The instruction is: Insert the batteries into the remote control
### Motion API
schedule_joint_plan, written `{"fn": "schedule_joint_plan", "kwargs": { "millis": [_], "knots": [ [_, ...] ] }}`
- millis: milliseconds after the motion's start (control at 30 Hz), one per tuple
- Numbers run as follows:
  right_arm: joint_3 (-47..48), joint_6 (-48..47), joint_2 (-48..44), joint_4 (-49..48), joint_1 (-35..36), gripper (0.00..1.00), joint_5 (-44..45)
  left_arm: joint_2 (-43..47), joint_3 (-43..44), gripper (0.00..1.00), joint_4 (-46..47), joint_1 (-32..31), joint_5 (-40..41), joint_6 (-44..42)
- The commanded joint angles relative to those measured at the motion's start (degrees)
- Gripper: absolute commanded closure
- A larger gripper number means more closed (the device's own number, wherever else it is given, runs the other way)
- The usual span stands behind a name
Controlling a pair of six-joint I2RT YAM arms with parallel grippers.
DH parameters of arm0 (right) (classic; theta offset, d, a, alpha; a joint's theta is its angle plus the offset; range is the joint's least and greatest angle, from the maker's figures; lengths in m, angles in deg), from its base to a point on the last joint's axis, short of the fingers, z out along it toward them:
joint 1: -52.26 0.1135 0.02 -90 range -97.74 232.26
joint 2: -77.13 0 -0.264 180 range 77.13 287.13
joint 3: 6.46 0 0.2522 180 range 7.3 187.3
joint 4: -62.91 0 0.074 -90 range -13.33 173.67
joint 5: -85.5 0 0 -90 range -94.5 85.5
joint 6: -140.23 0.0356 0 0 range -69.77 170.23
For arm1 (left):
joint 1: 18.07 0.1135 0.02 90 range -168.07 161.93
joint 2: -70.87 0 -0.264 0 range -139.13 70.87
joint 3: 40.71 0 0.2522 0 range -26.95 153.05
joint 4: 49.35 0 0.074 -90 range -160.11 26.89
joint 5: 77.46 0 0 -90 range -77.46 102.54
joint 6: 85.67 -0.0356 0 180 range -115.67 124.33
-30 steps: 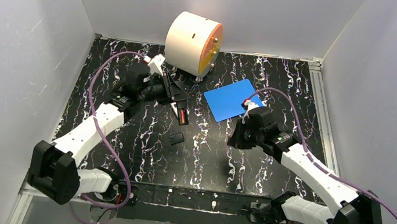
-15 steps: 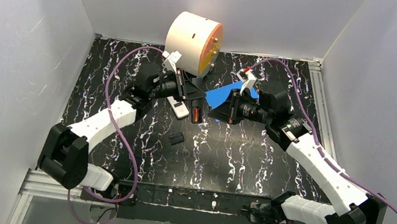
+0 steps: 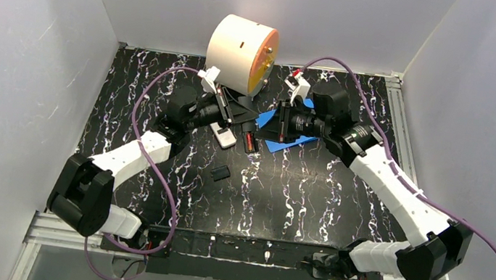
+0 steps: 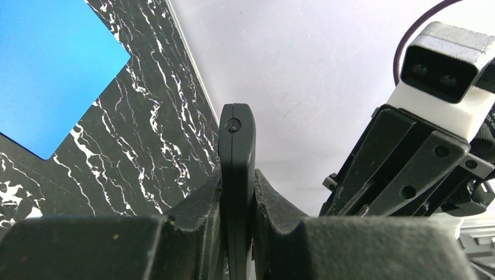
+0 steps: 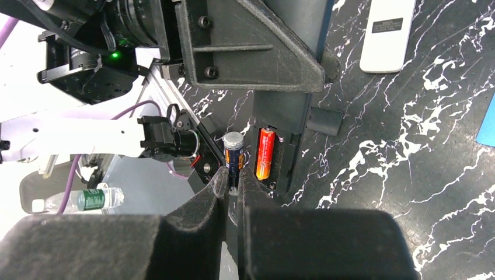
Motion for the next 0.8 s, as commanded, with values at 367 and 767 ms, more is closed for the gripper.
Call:
{"fn": "schedule_joint_plan", "kwargs": {
  "millis": [367,767],
  "knots": [
    [12.15,-3.46,7.02,18.69,0.82,0.86,0.73,1.05,-0.99,1.00,2.67,-0.11,4.03,6.87],
    [12.25,-4.23,8.76,19.07,1.68,0.83,1.80,-0.21,0.13,1.00,2.66,-0.10,3.33,7.37]
  ]
}}
